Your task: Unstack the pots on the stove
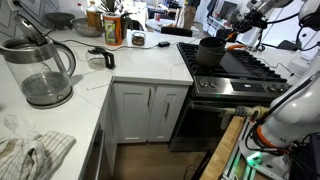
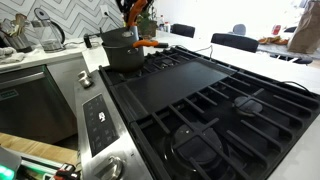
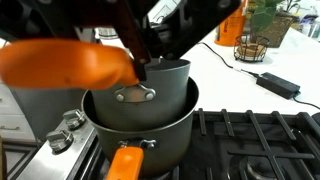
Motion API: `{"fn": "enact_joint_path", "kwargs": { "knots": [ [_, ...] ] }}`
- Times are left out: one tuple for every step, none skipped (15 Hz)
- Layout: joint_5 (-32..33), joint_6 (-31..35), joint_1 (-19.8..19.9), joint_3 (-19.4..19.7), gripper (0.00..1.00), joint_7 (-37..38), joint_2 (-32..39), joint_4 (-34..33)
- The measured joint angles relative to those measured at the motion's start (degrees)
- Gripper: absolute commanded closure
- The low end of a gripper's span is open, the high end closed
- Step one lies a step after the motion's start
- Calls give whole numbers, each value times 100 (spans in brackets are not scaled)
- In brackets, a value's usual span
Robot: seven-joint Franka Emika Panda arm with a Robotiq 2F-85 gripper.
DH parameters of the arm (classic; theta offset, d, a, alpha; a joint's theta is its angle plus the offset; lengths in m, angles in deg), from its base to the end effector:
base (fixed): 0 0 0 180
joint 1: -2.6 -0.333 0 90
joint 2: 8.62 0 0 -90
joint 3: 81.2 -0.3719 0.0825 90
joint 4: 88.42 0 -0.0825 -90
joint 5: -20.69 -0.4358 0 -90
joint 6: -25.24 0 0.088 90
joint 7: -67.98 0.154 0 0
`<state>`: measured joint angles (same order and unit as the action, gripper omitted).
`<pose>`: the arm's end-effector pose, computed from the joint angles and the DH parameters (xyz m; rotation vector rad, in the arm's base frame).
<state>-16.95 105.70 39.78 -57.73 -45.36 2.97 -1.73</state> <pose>0.4206 -0.4927 0.5619 -2.4299 -1.2166 -0.7923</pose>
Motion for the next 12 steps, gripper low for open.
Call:
{"fn": "enact_joint_path", "kwargs": {
  "knots": [
    [-60,-24,20,0,92,1,0,-2],
    [-113,-42,46,1,92,4,0,-8],
    [-166,-68,77,1,92,5,1,-19],
    [-224,-104,114,1,92,10,2,-38],
    [-287,-142,155,1,92,13,4,-58],
    [-366,-189,201,2,92,13,8,-81],
    [-453,-235,246,3,92,13,10,-100],
    [-540,-290,293,3,92,13,13,-119],
    [-629,-344,344,3,92,14,14,-132],
    [-714,-409,398,5,92,16,17,-150],
    [-818,-482,460,7,92,30,22,-174],
    [-934,-568,531,13,92,53,30,-209]
  ]
}}
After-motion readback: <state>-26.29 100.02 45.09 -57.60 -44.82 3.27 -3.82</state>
